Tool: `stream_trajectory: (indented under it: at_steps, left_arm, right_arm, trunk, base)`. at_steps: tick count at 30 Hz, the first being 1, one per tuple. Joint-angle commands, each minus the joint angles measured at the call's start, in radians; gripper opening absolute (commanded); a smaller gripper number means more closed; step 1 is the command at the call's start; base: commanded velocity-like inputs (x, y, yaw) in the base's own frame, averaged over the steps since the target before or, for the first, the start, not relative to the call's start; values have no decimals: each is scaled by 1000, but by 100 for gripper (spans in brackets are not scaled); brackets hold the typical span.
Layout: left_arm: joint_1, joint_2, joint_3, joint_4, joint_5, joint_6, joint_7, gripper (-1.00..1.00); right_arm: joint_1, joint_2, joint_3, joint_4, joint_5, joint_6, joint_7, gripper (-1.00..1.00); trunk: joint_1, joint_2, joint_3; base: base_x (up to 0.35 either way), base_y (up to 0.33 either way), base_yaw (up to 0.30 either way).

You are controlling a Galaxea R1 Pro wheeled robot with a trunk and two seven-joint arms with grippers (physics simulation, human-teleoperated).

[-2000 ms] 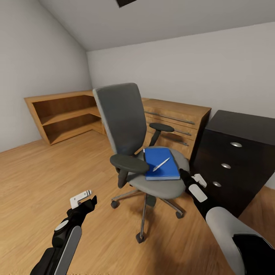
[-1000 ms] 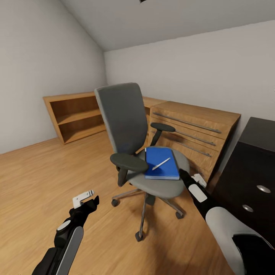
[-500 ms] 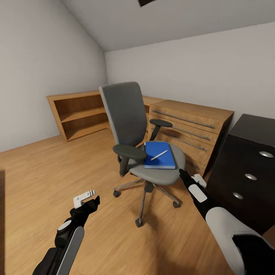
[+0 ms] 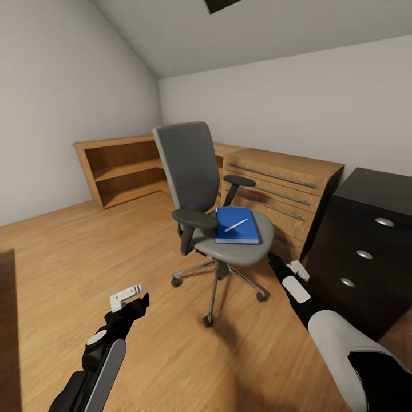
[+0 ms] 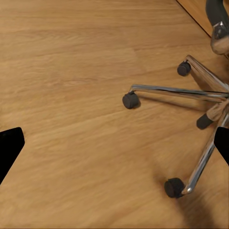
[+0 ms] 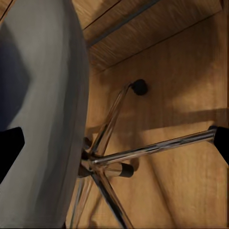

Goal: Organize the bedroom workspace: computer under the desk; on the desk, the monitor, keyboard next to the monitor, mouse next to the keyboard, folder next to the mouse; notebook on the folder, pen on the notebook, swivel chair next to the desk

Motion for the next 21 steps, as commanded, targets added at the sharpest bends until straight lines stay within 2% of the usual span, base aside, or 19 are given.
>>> stream_trajectory:
  at_steps: [1,3,7,14,21]
  left_arm:
    - [-1,0,-1,-1,10,2,9,100]
    - [-1,0,-1,-2,10,2,9,100]
    - [-1,0,0,-2,10,2,9,100]
    - [-1,0,-1,-2,10,2,10,100]
    - [-1,0,0,-2,9,2,11,100]
  right_arm:
    - [0,0,2,-1,-7,-3,-3,100]
    - [0,2,3,-1,-7,-3,-3,100]
    - [0,23,3,0,-6,-5,-4,100]
    - [2,31,3,1,-4,-5,-2,100]
    - [4,37,5,1,-4,-5,-2,100]
  trunk:
    - [0,0,-1]
    - [0,0,-1]
    - [0,0,-1]
    - [0,0,-1]
    - [0,0,-1]
  base:
    - [-75,0,0]
    - [-43,0,16]
    - [-8,0,132]
    - [-2,0,142]
    - [0,0,27]
